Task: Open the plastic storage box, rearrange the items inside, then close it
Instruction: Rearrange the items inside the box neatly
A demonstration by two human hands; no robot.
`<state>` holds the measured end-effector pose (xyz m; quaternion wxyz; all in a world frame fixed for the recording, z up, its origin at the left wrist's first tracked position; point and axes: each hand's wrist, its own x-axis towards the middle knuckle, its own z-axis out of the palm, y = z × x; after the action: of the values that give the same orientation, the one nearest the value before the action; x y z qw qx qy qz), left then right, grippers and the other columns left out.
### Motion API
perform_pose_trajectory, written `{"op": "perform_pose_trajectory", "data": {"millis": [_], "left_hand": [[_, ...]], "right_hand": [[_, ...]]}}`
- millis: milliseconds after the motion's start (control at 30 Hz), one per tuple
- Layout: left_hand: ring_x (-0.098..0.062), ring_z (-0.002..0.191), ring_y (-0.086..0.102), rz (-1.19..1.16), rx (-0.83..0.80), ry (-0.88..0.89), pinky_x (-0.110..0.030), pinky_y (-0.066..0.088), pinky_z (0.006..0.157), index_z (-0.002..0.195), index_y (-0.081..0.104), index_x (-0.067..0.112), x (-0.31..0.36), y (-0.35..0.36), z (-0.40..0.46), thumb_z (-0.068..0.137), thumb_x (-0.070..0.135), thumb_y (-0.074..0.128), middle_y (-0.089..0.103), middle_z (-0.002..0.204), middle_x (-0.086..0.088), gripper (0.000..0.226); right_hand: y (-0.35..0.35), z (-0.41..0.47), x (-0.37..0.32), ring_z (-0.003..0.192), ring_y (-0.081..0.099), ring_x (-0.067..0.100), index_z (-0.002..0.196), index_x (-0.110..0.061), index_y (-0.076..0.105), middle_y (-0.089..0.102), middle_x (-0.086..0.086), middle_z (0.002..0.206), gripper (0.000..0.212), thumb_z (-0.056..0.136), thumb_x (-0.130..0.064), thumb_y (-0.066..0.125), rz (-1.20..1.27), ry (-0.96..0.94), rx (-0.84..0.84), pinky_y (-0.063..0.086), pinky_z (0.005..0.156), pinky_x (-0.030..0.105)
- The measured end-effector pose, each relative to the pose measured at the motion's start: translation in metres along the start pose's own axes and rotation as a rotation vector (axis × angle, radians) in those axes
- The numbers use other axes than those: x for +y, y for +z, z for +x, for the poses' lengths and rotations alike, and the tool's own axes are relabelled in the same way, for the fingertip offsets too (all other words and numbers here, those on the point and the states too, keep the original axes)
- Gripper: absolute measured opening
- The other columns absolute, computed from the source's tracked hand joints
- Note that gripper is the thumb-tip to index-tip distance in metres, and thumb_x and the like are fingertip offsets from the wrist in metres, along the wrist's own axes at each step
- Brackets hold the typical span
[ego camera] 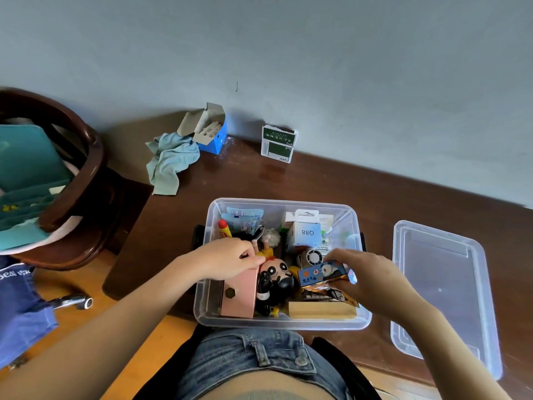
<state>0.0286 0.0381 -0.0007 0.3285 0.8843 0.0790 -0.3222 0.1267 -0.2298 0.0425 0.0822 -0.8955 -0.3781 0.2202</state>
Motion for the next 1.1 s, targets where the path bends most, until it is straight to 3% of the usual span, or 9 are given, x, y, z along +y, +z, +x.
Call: {"op": "perform_pose_trajectory", "data": {"millis": [133,233,367,500,600,700,967,1100], "left_hand": [[-0.008,0.082,0.06,-0.005,0.286,-0.004,-0.025,0.047,0.072,0.101,0.065,0.018,-0.002,-0.002,0.011,0.098,0.034,0.045,0.063,0.098,0.005,0.026],[-0.005,0.087,0.058,0.069,0.364,0.056,-0.021,0.046,0.077,0.106,0.066,0.02,0.005,-0.001,0.021,0.098,0.023,0.048,0.064,0.105,0.008,0.02],[-0.018,0.095,0.059,0.229,0.331,0.115,-0.032,0.051,0.08,0.107,0.065,0.011,0.026,0.007,0.045,0.097,0.013,0.043,0.059,0.11,-0.002,0.025],[-0.029,0.102,0.057,0.529,0.177,0.032,-0.038,0.045,0.078,0.104,0.065,0.007,0.042,0.012,0.072,0.096,0.015,0.042,0.06,0.108,-0.01,0.026],[-0.03,0.117,0.047,0.715,0.082,-0.07,-0.038,0.039,0.093,0.116,0.063,0.01,0.047,0.02,0.089,0.095,0.018,0.046,0.055,0.125,-0.012,0.028],[-0.028,0.128,0.036,0.818,0.092,-0.143,-0.038,0.028,0.105,0.126,0.058,0.016,0.048,0.029,0.101,0.095,0.025,0.049,0.05,0.135,-0.008,0.033],[-0.025,0.122,0.046,0.664,0.213,-0.178,-0.037,0.031,0.103,0.114,0.061,0.016,0.05,0.035,0.11,0.09,0.011,0.05,0.061,0.12,-0.005,0.028],[-0.029,0.096,0.061,0.365,0.218,-0.04,-0.037,0.045,0.086,0.089,0.065,0.01,0.048,0.016,0.094,0.084,0.021,0.06,0.067,0.092,-0.008,0.014]], "right_hand": [[0.012,0.004,-0.011,0.092,0.06,0.007,0.117,-0.039,0.054,0.059,-0.019,0.113,0.031,0.086,-0.045,0.059,-0.077,-0.057,-0.075,0.045,0.07,0.021],[0.024,0.003,-0.018,0.1,0.057,0.007,0.116,-0.035,0.059,0.056,-0.016,0.119,0.031,0.089,-0.047,0.053,-0.07,-0.093,-0.194,0.044,0.074,0.022],[0.024,0.002,-0.017,0.1,0.058,0.006,0.119,-0.036,0.057,0.057,-0.017,0.119,0.034,0.09,-0.051,0.05,-0.014,-0.054,-0.185,0.049,0.079,0.025],[0.019,0.001,-0.014,0.102,0.058,0.004,0.122,-0.037,0.054,0.058,-0.019,0.121,0.036,0.091,-0.053,0.047,0.015,-0.017,-0.141,0.044,0.077,0.021],[0.019,0.0,-0.013,0.103,0.058,0.003,0.122,-0.037,0.054,0.058,-0.02,0.122,0.037,0.09,-0.053,0.048,0.054,0.01,-0.127,0.046,0.081,0.022],[0.021,-0.002,-0.012,0.102,0.058,0.003,0.121,-0.037,0.054,0.06,-0.02,0.119,0.035,0.09,-0.053,0.048,0.081,0.038,-0.118,0.047,0.081,0.023],[0.023,0.001,-0.008,0.092,0.06,0.003,0.118,-0.038,0.056,0.062,-0.021,0.111,0.032,0.09,-0.052,0.049,0.147,0.094,-0.09,0.05,0.076,0.023],[0.021,0.004,-0.004,0.083,0.059,0.0,0.109,-0.038,0.06,0.066,-0.02,0.101,0.022,0.09,-0.045,0.053,0.227,0.135,-0.036,0.053,0.077,0.025]]}}
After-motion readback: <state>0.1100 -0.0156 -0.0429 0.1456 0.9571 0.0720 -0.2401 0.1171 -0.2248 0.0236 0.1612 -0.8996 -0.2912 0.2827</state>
